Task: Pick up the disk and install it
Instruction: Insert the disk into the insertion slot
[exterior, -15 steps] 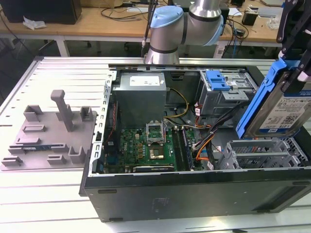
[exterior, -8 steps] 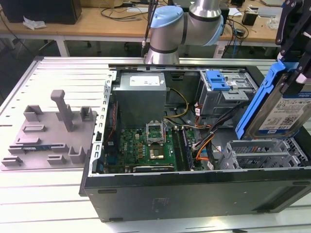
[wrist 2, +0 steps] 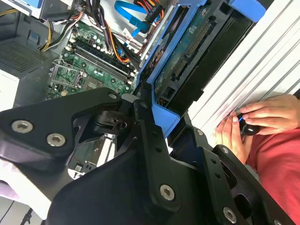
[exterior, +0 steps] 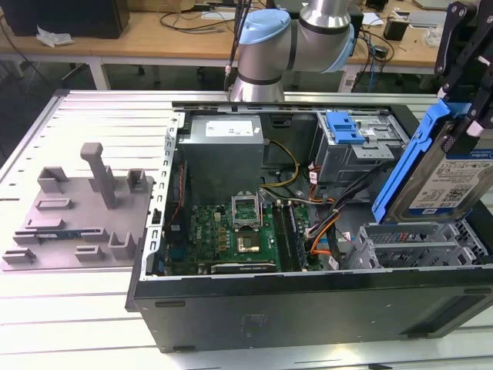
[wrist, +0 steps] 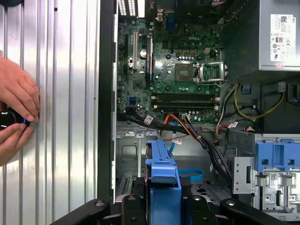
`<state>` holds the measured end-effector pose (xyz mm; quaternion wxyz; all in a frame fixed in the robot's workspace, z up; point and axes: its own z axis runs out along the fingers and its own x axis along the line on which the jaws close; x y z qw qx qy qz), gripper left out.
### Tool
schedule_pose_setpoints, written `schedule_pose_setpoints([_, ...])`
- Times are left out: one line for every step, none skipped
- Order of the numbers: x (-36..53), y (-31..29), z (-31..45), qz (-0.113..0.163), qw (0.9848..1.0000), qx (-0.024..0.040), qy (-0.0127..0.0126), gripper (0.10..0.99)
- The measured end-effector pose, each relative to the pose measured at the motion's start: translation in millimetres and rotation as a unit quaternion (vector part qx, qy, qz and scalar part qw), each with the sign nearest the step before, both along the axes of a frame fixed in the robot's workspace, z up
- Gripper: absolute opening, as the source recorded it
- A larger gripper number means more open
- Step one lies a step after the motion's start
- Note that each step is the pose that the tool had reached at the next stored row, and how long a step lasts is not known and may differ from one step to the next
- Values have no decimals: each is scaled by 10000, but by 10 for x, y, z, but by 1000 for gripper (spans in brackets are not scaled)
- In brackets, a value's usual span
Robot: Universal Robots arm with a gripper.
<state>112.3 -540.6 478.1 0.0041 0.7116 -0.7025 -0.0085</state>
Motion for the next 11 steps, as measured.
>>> schedule_pose_setpoints([0, -1, -3, 0, 10000, 0, 0, 365])
schedule_pose_setpoints([0, -2, -7, 0, 10000, 0, 0, 365])
schedule_pose_setpoints([0, -4, -11, 0, 10000, 0, 0, 365])
schedule_pose_setpoints([0, -6, -18, 0, 10000, 1, 0, 365])
schedule_pose_setpoints([0, -8, -24, 1, 10000, 1, 0, 365])
schedule_pose_setpoints([0, -12, -35, 2, 10000, 0, 0, 365])
schedule_pose_setpoints([0, -14, -43, 3, 10000, 1, 0, 365])
schedule_pose_setpoints([0, -16, -47, 3, 10000, 0, 0, 365])
schedule_pose_setpoints([0, -17, -51, 4, 10000, 0, 0, 365])
schedule_pose_setpoints([0, -21, -59, 6, 10000, 0, 0, 365])
schedule_pose_setpoints([0, -23, -65, 7, 10000, 0, 0, 365])
